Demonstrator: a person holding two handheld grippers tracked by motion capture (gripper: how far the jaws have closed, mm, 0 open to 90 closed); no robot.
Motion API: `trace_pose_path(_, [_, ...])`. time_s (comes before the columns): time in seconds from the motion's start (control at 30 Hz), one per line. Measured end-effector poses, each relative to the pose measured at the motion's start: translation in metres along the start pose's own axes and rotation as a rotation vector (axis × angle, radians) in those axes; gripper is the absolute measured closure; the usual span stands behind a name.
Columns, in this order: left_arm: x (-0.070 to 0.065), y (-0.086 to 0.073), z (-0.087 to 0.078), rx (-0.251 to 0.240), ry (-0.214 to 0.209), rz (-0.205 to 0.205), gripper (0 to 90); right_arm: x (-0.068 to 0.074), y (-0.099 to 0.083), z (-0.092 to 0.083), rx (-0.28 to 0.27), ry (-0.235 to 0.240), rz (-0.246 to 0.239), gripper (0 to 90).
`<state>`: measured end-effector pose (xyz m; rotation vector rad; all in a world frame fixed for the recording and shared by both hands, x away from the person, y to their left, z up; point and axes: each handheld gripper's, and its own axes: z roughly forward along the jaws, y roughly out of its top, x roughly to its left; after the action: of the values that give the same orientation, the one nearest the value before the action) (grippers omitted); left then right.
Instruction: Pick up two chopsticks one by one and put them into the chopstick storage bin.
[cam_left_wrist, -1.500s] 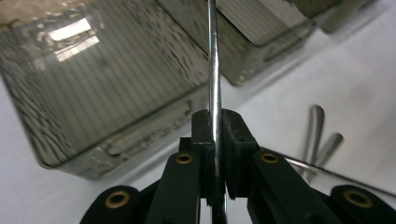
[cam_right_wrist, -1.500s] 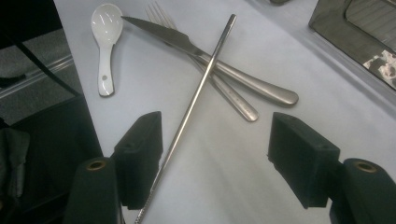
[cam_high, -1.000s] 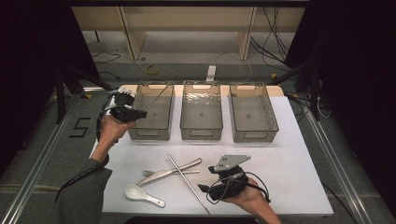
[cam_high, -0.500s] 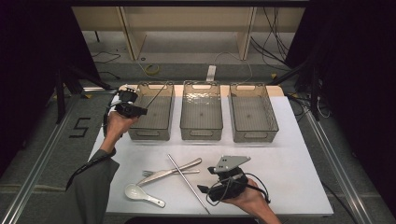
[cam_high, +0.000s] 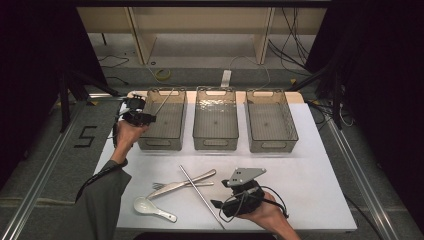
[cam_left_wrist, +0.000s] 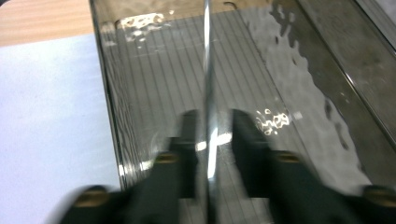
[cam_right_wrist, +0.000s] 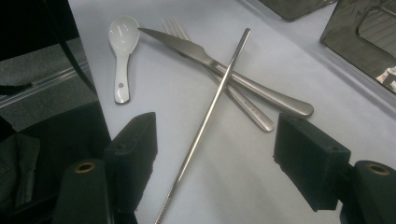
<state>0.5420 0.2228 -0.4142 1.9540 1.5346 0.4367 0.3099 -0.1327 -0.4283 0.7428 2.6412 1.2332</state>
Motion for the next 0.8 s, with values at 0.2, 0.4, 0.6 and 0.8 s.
trace_pose_path(0.2, [-0.01, -0.002, -0.007, -0.013, 0.024, 0.022, 46.1, 0.0, 0.0, -0.001, 0.004, 0.002, 0.002, 31.0])
trace_pose_path(0.4, [-0.014, -0.011, -0.018, 0.004, -0.076, -0.03, 30.6, 0.0, 0.0, 0.001, 0.037, -0.007, 0.004, 30.8])
trace_pose_path(0.6, [-0.02, -0.026, -0.044, -0.025, -0.15, -0.008, 23.7, 0.002, 0.004, 0.007, 0.079, -0.007, 0.024, 30.5])
trace_pose_path(0.8, [-0.032, -0.048, -0.07, -0.079, -0.218, 0.022, 19.7, 0.005, 0.009, 0.016, 0.145, -0.029, -0.007, 30.4])
